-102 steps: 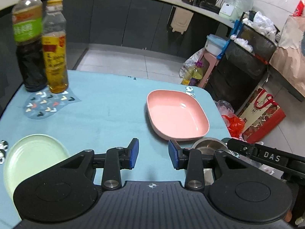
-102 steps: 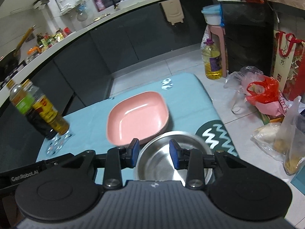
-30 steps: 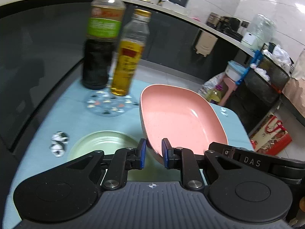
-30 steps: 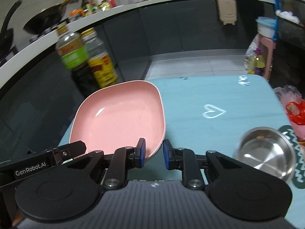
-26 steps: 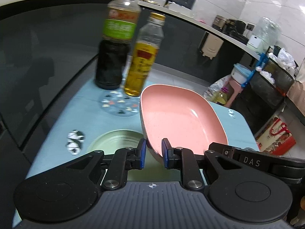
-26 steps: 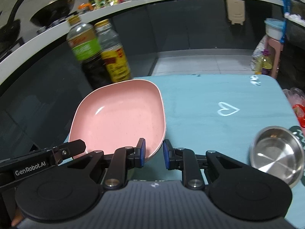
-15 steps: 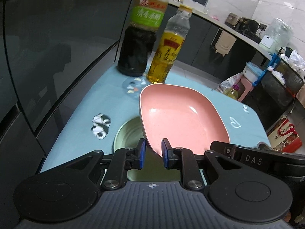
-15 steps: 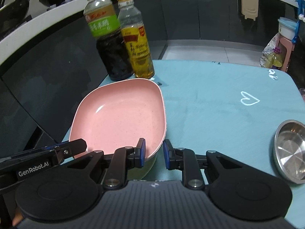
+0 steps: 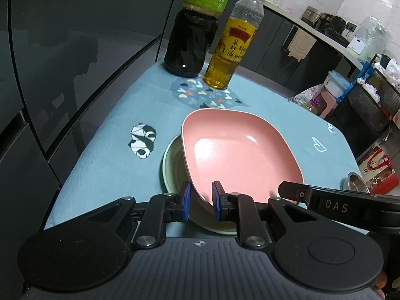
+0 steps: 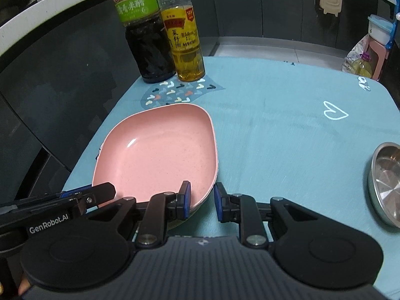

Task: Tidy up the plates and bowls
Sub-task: 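Carry the pink dish with both grippers and lower it onto the green plate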

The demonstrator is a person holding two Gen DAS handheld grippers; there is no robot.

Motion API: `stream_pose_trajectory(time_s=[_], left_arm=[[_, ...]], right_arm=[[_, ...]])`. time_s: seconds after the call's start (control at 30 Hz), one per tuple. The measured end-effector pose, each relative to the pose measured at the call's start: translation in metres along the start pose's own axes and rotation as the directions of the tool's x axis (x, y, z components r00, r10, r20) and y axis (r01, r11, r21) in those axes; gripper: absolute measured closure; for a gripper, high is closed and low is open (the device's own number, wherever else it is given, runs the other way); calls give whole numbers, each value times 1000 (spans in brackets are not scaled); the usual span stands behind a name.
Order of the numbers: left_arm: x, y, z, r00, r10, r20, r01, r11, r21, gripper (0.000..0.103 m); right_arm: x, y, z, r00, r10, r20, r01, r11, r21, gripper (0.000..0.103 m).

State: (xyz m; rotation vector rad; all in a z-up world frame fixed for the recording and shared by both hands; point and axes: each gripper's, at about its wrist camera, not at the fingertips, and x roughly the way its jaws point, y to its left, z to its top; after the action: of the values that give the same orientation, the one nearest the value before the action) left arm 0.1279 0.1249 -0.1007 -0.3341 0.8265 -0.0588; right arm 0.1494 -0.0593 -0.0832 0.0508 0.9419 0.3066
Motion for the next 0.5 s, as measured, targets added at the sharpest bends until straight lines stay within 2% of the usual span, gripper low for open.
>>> stream_pose_trajectory(time_s=[0.37, 0.5], left_arm=[[2, 4, -1, 1000, 25, -1, -25, 1000, -5, 87], [2, 8, 0, 1000, 23, -16, -23, 999, -36, 86]], right_arm=[[13, 5, -1, 999, 14, -29, -14, 1000, -8, 84], [16, 5, -2, 999, 25, -39, -26, 1000, -6, 84]])
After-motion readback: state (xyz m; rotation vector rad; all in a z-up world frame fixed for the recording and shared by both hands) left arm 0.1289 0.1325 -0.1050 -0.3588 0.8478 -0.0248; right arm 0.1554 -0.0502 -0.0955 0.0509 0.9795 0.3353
